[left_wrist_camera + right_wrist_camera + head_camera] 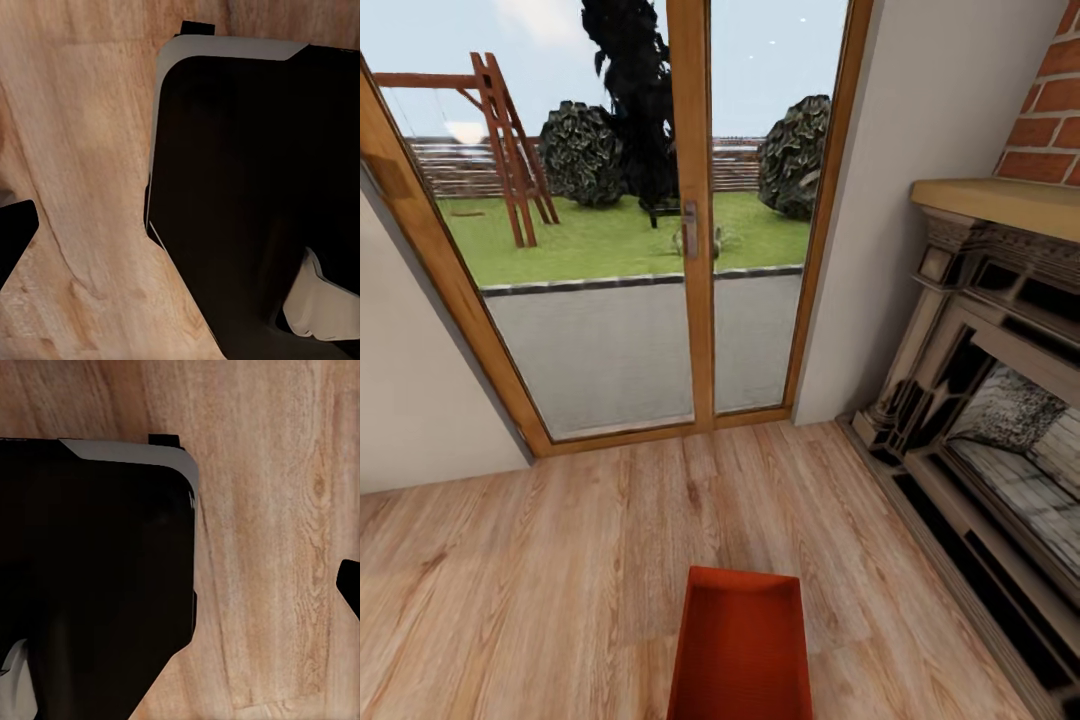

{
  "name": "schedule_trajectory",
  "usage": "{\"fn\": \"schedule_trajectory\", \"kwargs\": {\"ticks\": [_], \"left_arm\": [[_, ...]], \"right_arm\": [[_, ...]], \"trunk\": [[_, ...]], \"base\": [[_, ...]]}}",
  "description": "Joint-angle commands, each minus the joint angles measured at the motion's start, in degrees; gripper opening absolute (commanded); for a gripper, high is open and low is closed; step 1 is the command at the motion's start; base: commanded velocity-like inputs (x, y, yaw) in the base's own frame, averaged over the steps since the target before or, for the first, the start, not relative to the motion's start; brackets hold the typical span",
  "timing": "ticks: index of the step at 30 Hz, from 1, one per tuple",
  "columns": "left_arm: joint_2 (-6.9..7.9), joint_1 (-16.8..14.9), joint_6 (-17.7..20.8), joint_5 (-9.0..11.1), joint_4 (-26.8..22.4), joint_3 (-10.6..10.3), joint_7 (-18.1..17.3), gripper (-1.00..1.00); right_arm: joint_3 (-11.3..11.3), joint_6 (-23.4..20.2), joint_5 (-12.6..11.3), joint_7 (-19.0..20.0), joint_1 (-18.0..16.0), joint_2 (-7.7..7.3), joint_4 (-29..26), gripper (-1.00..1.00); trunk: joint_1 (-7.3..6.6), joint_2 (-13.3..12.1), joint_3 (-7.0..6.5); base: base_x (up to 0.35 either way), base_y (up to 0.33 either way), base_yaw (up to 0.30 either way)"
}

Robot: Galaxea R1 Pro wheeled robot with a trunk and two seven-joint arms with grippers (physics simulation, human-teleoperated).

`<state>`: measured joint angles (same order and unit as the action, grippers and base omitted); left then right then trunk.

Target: Move the two storage containers from the living room to the garage. In the garage, place one container on the floor and stack the other container on top of it (either order is fine).

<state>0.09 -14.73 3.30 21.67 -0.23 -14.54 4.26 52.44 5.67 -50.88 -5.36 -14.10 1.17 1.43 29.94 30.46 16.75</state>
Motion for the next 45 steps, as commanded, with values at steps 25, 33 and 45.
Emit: {"fn": "schedule_trajectory", "kwargs": {"ticks": [25,33,45], "left_arm": [[0.0,-0.03,0.22,0.41,-0.03,-0.49,0.14,1.0],[0.0,-0.03,0.22,0.45,-0.03,-0.49,0.14,1.0],[0.0,-0.03,0.22,0.47,-0.03,-0.49,0.14,1.0]], "right_arm": [[0.38,0.22,-0.49,-0.53,-0.05,0.04,0.15,1.0],[0.38,0.16,-0.48,-0.53,-0.05,0.01,0.15,1.0],[0.38,0.13,-0.5,-0.62,-0.05,-0.02,0.15,1.0]], "trunk": [[0.02,0.07,0.08],[0.02,0.07,0.08],[0.02,0.07,0.08]], "base": [[0.0,0.0,-0.111],[0.0,0.0,-0.05],[0.0,0.0,-0.093]]}}
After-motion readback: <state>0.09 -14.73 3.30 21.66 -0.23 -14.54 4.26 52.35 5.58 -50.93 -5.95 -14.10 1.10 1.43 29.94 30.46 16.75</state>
